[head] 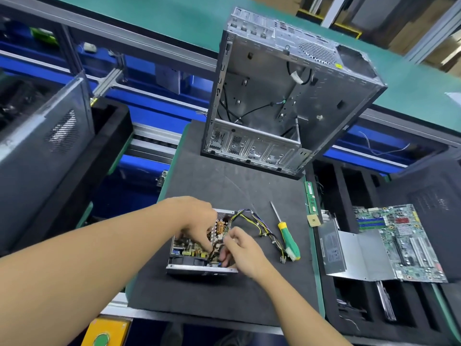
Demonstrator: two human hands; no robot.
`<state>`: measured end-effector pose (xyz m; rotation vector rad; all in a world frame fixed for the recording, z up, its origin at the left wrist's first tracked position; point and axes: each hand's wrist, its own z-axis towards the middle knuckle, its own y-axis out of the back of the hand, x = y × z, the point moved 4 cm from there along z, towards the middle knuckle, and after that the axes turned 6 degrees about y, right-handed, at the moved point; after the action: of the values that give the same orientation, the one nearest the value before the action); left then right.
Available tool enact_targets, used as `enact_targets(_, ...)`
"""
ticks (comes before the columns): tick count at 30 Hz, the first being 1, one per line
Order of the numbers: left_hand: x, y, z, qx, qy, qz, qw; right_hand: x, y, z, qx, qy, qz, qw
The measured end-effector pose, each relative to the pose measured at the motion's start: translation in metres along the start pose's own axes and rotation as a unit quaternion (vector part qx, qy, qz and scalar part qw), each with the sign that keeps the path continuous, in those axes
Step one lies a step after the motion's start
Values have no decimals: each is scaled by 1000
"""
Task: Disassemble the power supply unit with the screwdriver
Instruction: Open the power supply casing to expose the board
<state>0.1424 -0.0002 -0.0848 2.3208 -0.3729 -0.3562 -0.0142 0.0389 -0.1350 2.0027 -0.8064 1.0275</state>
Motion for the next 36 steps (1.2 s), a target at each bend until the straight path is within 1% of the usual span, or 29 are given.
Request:
enact_targets(2,8,-6,-5,110,38,-39,992,6,-2,2,29,-5,-16,999)
enact_targets(3,11,-8,-7,137,48,-42,988,9,-3,2,42,-7,-22,999)
enact_targets(4,13,-10,-9,147,52,-36,987,12,-4,2,54,-5,-30,998)
enact_targets(8,17,-21,-15,131,34,-10,991,23,-6,4,84,-9,-29,996)
enact_targets(10,19,-25,-19,129,32,-44,990,25,-6,4,89,-21,-27,995)
enact_targets(14,23,-37,-21,152,26,-152,976,26,-4,2,91,-23,-29,995)
enact_targets(18,24,-45,-24,154,4,-196,968,24,1,0,91,7,-26,995)
enact_targets(20,30,-45,-29,131,-4,-212,968,23,3,-1,93,21,-20,995)
enact_targets(22,39,-47,-34,100,-5,-213,972,22,-1,0,107,46,-53,992)
enact_targets(25,44,-51,-37,67,5,-196,978,21,-12,6,123,107,-184,969)
enact_targets(26,43,-52,-37,57,10,-178,982,20,-15,8,127,118,-204,963)
enact_targets(28,43,-55,-39,34,18,-154,987,18,-19,9,150,109,-170,968)
enact_targets(30,46,-57,-41,23,24,-183,983,16,-21,9,175,101,-147,968)
enact_targets(32,47,-58,-43,28,26,-205,978,17,-22,10,184,110,-165,963)
enact_targets(36,46,-54,-45,50,31,-188,980,23,-21,12,205,110,-213,949)
